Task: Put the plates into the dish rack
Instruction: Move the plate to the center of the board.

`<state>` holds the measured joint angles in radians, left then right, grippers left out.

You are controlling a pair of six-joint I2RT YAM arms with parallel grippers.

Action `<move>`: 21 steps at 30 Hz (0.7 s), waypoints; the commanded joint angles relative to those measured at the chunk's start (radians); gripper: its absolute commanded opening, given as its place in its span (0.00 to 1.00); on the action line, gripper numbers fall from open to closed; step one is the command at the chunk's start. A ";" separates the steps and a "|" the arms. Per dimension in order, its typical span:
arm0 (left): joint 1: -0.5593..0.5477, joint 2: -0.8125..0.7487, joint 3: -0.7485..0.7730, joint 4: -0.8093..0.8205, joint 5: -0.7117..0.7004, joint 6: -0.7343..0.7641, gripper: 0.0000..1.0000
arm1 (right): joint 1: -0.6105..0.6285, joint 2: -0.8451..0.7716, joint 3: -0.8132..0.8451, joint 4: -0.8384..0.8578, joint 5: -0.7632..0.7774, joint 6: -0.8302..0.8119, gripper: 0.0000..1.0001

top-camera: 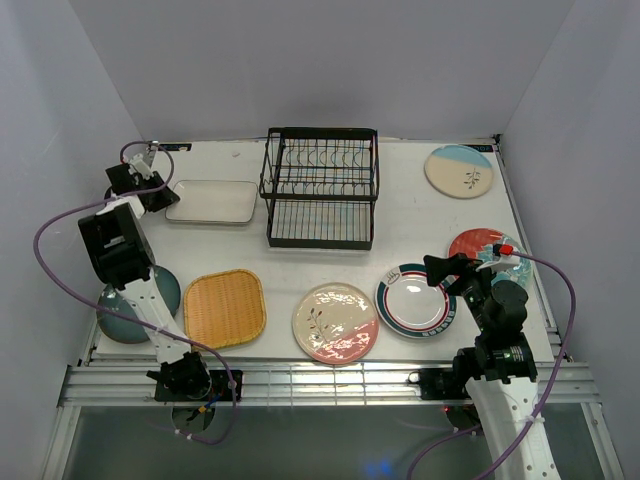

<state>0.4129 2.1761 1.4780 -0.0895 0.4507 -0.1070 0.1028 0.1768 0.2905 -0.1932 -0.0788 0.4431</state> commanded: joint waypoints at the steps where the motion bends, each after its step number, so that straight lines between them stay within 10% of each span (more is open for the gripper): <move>1: -0.009 0.049 0.093 -0.026 -0.001 -0.013 0.23 | 0.002 0.007 0.012 0.063 -0.007 0.006 0.90; 4: -0.028 0.141 0.215 -0.071 0.003 -0.017 0.01 | 0.002 0.009 0.012 0.063 -0.003 0.006 0.90; 14: -0.074 0.226 0.412 -0.088 -0.064 0.003 0.01 | 0.002 -0.010 0.009 0.064 -0.009 0.014 0.90; 21: -0.074 0.189 0.386 -0.098 -0.116 0.061 0.44 | 0.002 -0.013 0.006 0.077 -0.035 0.022 0.90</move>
<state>0.3344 2.4161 1.8820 -0.1780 0.4137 -0.0872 0.1028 0.1764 0.2901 -0.1749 -0.0902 0.4629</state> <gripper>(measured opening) 0.407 0.899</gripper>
